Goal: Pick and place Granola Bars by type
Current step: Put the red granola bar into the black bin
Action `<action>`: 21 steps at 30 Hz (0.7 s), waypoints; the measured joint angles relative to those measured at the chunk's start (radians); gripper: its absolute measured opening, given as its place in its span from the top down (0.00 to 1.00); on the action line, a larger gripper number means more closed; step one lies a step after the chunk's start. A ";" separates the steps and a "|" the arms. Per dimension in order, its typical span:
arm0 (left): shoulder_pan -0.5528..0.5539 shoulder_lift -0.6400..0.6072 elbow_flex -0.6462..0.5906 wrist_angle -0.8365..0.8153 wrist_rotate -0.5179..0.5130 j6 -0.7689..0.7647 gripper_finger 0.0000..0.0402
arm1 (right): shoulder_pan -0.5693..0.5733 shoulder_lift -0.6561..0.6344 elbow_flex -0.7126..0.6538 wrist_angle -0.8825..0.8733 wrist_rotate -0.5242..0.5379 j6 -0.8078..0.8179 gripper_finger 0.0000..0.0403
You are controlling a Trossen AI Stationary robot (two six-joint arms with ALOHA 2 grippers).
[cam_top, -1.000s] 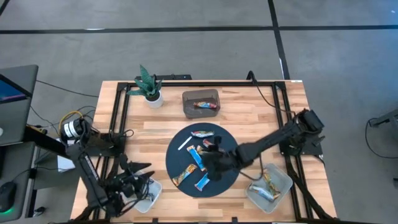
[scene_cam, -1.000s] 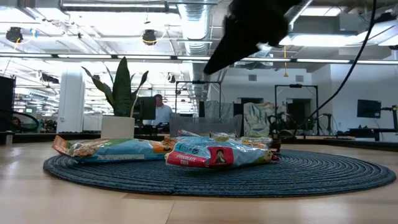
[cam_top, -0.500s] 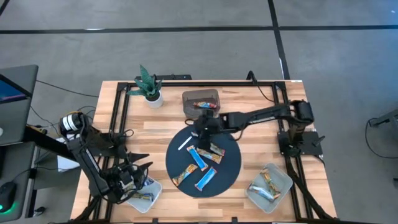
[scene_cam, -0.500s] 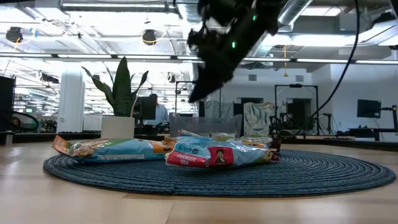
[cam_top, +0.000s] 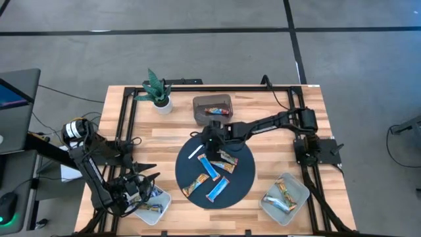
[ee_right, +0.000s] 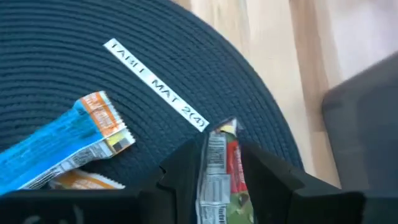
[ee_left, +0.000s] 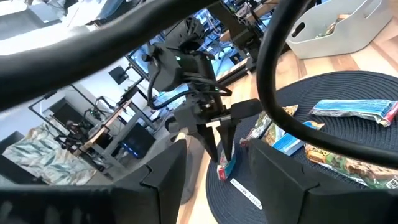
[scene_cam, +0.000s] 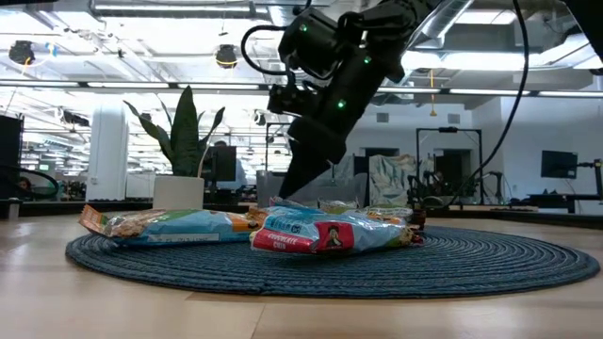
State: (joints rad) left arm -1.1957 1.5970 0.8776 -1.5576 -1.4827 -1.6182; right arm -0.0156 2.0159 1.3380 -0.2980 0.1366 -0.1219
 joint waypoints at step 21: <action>0.002 0.000 0.000 -0.013 -0.036 0.030 0.58 | 0.000 0.001 0.000 -0.110 0.019 0.062 0.70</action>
State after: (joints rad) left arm -1.1938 1.5970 0.8780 -1.5710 -1.5185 -1.5882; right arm -0.0154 2.0167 1.3380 -0.4081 0.1557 -0.0597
